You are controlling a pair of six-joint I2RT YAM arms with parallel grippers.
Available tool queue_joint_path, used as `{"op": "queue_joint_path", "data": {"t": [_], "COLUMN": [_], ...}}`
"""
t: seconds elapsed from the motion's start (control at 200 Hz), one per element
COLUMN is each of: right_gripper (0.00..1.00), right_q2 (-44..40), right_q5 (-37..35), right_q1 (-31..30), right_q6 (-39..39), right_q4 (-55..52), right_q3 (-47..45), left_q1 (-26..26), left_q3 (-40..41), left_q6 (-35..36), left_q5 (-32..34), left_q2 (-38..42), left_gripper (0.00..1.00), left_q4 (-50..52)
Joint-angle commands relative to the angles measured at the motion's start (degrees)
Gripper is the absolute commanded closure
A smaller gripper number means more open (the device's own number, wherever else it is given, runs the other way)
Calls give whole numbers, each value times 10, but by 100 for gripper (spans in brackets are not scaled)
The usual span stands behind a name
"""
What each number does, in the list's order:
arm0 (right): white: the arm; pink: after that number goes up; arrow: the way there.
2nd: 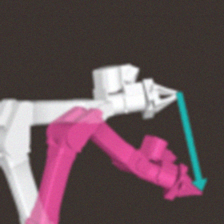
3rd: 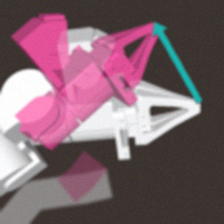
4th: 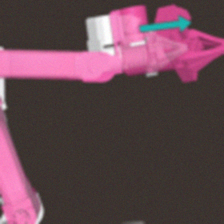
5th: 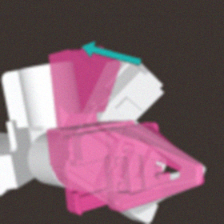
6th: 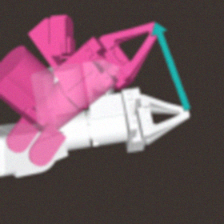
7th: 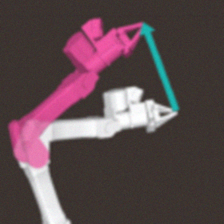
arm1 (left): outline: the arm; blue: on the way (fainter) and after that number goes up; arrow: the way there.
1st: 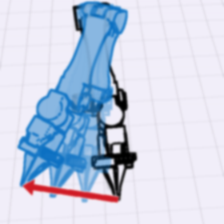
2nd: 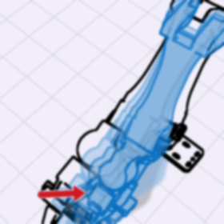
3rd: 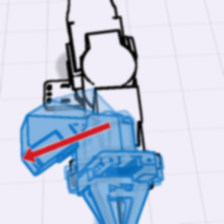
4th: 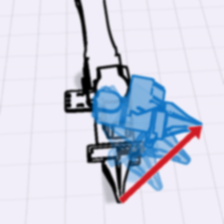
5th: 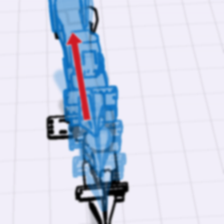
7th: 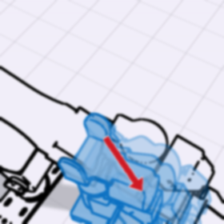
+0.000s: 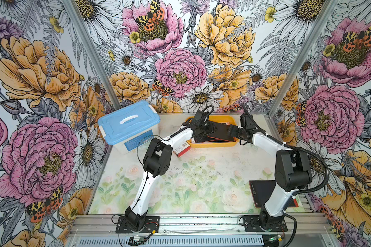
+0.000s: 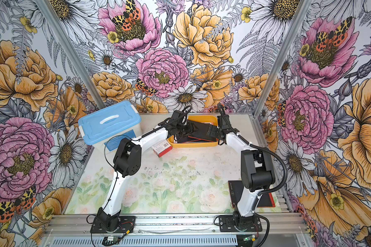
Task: Take out the writing tablet from the storage box
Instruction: Pick up the writing tablet from the storage box.
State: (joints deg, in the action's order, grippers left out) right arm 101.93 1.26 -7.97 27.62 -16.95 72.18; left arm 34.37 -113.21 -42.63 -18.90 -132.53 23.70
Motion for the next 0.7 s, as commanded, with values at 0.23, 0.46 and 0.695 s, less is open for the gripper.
{"op": "queue_joint_path", "data": {"t": [0.23, 0.46, 0.695], "right_gripper": [9, 9, 9], "right_q2": [-37, -52, -60], "right_q5": [-38, -43, -48], "right_q1": [-1, 0, 1], "right_q6": [7, 8, 6], "right_q4": [1, 1, 1], "right_q3": [-14, -20, -25], "left_q1": [-11, -16, -17], "left_q3": [27, 29, 24], "left_q6": [11, -8, -16], "left_q5": [-7, -27, -32], "left_q2": [56, 44, 37], "left_gripper": [64, 73, 85], "left_q4": [-10, -28, -28]}}
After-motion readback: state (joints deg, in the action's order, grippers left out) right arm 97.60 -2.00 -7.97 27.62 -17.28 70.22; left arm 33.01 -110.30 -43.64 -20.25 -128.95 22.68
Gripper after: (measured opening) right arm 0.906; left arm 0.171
